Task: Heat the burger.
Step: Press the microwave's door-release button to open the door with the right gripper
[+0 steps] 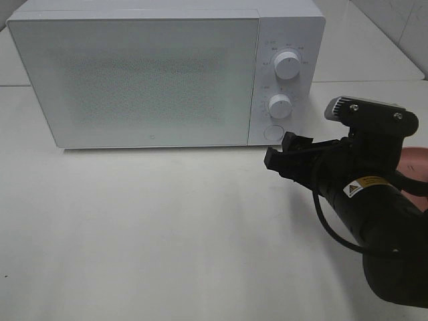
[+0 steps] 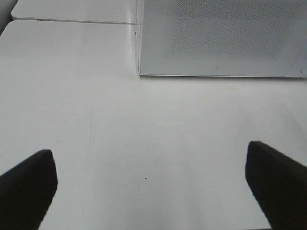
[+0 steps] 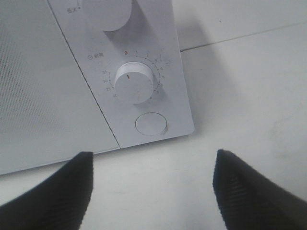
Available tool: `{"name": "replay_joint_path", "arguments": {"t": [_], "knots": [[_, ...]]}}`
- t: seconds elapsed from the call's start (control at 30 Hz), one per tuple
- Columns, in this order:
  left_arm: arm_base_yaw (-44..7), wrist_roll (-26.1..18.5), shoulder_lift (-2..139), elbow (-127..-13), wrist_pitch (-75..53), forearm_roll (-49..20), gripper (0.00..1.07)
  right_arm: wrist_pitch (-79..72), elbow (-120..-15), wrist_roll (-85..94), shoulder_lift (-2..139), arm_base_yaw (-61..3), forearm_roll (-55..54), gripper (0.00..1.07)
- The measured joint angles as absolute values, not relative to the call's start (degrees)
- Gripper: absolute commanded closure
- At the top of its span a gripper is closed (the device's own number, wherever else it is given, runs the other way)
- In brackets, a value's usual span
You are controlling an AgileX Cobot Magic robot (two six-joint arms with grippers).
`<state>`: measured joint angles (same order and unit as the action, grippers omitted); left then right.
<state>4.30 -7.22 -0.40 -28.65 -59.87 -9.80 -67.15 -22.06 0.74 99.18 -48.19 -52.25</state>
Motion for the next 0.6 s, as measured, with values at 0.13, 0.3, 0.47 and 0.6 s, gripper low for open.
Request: {"name": "replay_joint_path", "arguments": {"t": [0.13,0.3,0.47,0.6], "knots": [[4.30,-7.22,-0.40,-28.65,-59.87,-9.80,0.07,-66.81,-22.06,-14.90,99.18,-48.19,-52.25,0.53],[4.30,-7.22,-0.40,-28.65,-59.87,-9.80,0.07,-66.63,-22.06,-27.27,99.18,-48.19,-52.25,0.64],[4.30,-7.22,-0.40,-28.65,-59.87,-9.80,0.07,-66.46,-22.06,-47.73,99.18,-48.19,-52.25,0.81],[4.30,-7.22,-0.40,-28.65,-59.87,-9.80,0.07,-66.18,-22.06,-53.00,99.18,-48.19,-52.20,0.90]]}}
